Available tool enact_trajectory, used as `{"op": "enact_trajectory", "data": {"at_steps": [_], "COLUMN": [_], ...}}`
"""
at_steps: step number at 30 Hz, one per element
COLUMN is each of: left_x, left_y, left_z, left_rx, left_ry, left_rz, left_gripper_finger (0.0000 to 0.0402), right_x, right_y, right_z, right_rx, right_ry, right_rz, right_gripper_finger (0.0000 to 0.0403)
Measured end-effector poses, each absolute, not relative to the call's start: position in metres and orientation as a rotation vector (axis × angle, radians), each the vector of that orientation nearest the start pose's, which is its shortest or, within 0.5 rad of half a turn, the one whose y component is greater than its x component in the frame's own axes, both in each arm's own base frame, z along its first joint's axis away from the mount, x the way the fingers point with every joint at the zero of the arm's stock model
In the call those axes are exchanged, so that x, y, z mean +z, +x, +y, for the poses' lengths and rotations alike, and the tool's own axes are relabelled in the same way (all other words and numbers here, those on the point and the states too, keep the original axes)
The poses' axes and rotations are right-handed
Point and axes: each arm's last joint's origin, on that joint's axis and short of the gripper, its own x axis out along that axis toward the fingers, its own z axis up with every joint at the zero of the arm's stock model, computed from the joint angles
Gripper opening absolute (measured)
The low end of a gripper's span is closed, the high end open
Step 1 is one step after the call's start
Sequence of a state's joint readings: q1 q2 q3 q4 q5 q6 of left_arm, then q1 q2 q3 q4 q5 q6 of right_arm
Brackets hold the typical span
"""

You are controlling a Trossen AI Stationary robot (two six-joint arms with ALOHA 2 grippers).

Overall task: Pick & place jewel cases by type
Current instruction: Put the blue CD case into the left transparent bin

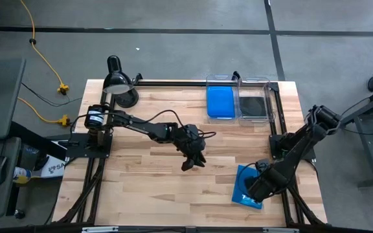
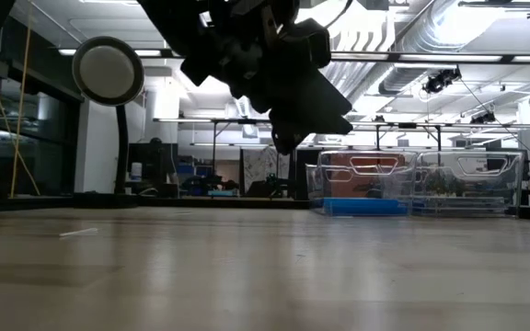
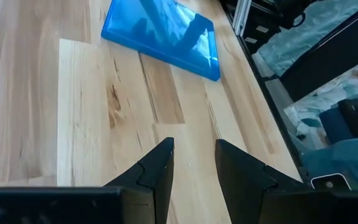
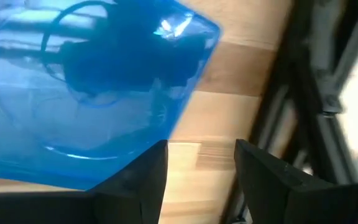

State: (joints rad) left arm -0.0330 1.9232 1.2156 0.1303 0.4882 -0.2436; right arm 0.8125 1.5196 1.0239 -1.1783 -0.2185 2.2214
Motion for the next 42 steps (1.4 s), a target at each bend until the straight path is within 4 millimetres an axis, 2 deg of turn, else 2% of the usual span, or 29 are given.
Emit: {"op": "enact_trajectory", "data": {"at_steps": [6, 15, 20, 24, 32, 38, 42], "left_x": [0.188, 0.188, 0.184, 0.174, 0.157, 0.155, 0.155], "left_y": [0.414, 0.414, 0.412, 0.404, 0.387, 0.384, 0.384], "left_z": [-0.027, -0.027, -0.027, -0.026, -0.03, -0.038, -0.039], "left_rx": [-0.435, -0.436, -0.421, -0.358, -0.329, -0.263, -0.213], "left_ry": [-0.353, -0.35, -0.357, -0.369, -0.408, -0.457, -0.505], "left_rz": [0.617, 0.616, 0.662, 0.798, 1.04, 1.092, 1.1], "left_gripper_finger": [0.0117, 0.0117, 0.0117, 0.0117, 0.0117, 0.0117, 0.0117], "right_x": [0.182, 0.144, 0.133, 0.133, 0.139, 0.149, 0.159], "right_y": [0.164, 0.168, 0.176, 0.188, 0.223, 0.242, 0.243], "right_z": [0.176, 0.166, 0.163, 0.158, 0.134, 0.117, 0.111], "right_rx": [-1.143, -0.999, -0.861, -0.792, -0.681, -0.627, -0.603], "right_ry": [1.129, 1.242, 1.35, 1.375, 1.344, 1.308, 1.293], "right_rz": [1.495, 1.426, 1.38, 1.271, 0.883, 0.683, 0.646], "right_gripper_finger": [0.015, 0.0085, 0.0054, 0.0038, 0.0023, 0.0025, 0.0018]}}
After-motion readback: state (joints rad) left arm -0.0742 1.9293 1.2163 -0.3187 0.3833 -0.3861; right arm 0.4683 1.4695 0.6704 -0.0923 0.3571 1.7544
